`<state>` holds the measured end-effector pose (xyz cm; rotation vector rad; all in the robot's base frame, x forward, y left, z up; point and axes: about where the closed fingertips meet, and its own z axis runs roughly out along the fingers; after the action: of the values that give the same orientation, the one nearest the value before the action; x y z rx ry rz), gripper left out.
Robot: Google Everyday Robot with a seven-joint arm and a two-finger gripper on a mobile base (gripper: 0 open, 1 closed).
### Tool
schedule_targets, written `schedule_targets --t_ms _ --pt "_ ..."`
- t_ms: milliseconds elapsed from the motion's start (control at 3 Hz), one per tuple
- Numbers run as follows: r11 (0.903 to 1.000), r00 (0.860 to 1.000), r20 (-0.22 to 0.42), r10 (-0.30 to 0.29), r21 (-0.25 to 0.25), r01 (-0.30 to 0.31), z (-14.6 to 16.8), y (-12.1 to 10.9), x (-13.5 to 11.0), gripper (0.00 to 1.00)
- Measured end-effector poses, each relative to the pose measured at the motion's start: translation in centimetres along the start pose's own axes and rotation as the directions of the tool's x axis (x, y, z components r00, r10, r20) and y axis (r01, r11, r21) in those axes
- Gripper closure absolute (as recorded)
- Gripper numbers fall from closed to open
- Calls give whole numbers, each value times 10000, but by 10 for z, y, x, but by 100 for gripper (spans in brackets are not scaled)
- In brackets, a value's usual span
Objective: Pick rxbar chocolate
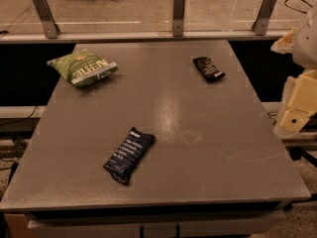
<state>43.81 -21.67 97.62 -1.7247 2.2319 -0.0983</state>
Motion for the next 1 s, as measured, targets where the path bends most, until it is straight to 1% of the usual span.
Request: schedule_targets --t_ms 333,667,1000 --pt "10000 10000 1 0 2 0 0 0 0 0" --pt "9992 9987 431 259 296 -272 9 -13 -1 0" --pt "9924 9880 1230 929 691 -1019 40 -58 -4 0"
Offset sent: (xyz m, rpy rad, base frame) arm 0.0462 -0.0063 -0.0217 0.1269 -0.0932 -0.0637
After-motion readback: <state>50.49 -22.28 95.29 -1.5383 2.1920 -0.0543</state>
